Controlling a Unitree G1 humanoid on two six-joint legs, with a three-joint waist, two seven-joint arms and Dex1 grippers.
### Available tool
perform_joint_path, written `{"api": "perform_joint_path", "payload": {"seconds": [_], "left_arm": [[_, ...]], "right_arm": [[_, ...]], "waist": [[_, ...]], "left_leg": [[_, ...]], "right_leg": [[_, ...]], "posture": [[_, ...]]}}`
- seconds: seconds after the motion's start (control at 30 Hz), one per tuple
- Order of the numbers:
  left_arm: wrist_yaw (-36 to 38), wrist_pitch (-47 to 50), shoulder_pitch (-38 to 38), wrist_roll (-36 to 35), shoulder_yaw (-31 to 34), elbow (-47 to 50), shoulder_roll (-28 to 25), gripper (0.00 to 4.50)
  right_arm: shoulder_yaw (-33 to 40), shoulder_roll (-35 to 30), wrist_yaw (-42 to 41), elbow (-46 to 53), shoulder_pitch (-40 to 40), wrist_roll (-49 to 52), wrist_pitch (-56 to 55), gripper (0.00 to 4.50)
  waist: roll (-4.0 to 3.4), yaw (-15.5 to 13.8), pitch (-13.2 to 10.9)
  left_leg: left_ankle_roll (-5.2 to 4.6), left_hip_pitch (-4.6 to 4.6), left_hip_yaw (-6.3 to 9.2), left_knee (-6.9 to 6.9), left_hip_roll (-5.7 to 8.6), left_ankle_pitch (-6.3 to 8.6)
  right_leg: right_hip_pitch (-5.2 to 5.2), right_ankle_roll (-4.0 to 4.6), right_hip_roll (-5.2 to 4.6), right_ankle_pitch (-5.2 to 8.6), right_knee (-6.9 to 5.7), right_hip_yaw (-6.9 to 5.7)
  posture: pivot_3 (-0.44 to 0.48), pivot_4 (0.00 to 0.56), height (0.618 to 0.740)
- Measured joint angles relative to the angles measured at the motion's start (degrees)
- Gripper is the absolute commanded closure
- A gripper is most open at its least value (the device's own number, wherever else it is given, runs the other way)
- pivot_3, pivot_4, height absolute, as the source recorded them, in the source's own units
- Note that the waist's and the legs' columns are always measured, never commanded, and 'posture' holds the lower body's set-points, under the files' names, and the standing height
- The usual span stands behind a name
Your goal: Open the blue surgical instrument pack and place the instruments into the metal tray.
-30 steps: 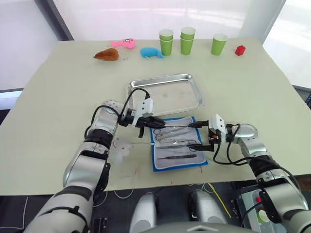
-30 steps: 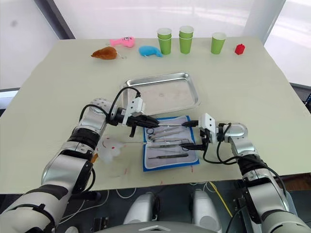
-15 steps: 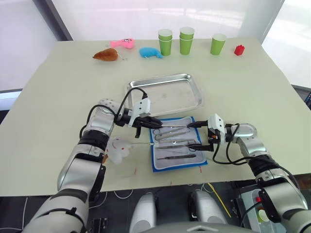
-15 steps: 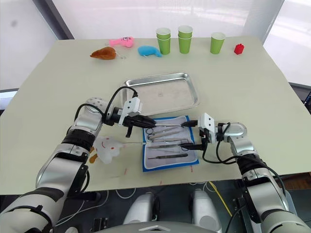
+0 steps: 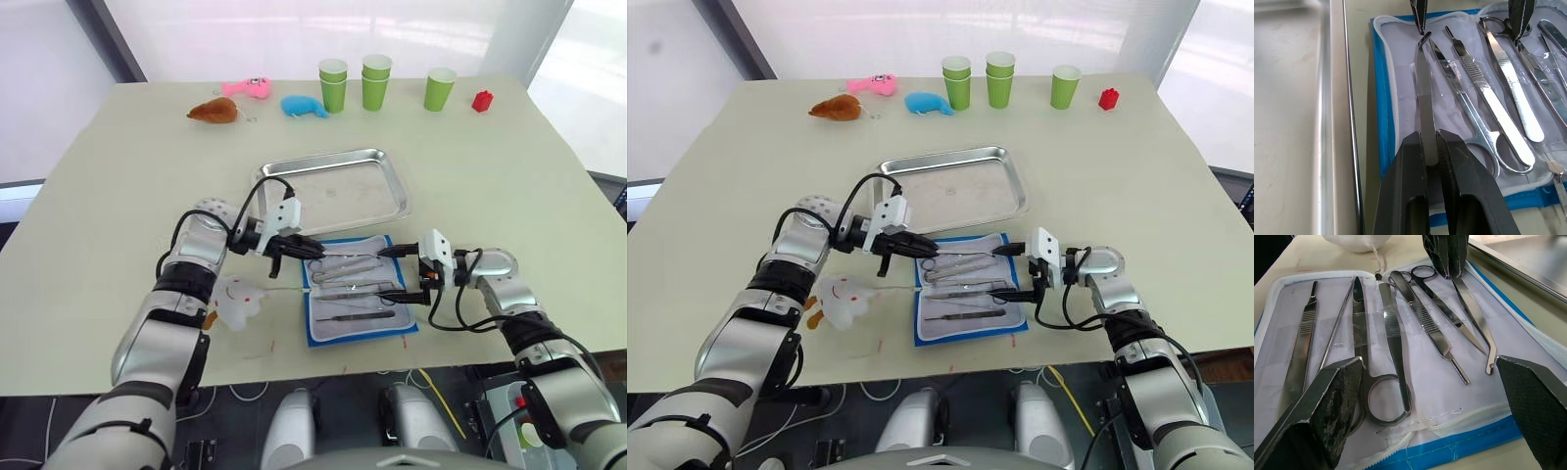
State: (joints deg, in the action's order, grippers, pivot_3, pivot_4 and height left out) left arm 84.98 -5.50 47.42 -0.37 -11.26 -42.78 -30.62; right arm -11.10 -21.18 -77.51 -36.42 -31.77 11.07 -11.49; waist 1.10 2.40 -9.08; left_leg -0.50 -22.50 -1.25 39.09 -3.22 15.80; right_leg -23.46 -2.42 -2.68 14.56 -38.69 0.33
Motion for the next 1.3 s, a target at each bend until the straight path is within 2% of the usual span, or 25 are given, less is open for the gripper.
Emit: {"api": "perform_joint_path", "payload": {"seconds": [0.43,1.3], "left_arm": [[0.29,2.8,-0.86,-0.85,-0.13,4.2,-4.05,4.44],[0.87,17.68,-5.54,-4.0,0.08,21.81,-15.63,4.44]], "right_arm": [[-0.07,-0.12,0.34,0.27,0.13,-0.02,0.22,0.0],[-0.15,-0.29,0.3,0.66,0.38,-0.03,0.39,0.0]], "waist": [[0.0,-0.04,0.0],[0.01,-0.15,0.0]], "left_leg": [[0.0,0.01,-0.02,0.0,0.0,0.0],[0.0,0.02,-0.03,0.0,0.0,0.0]], "right_leg": [[0.0,0.0,0.0,0.0,0.0,0.02],[0.0,0.0,0.0,0.01,0.0,0.05]], "posture": [[0.0,0.15,0.74],[0.0,0.15,0.74]]}}
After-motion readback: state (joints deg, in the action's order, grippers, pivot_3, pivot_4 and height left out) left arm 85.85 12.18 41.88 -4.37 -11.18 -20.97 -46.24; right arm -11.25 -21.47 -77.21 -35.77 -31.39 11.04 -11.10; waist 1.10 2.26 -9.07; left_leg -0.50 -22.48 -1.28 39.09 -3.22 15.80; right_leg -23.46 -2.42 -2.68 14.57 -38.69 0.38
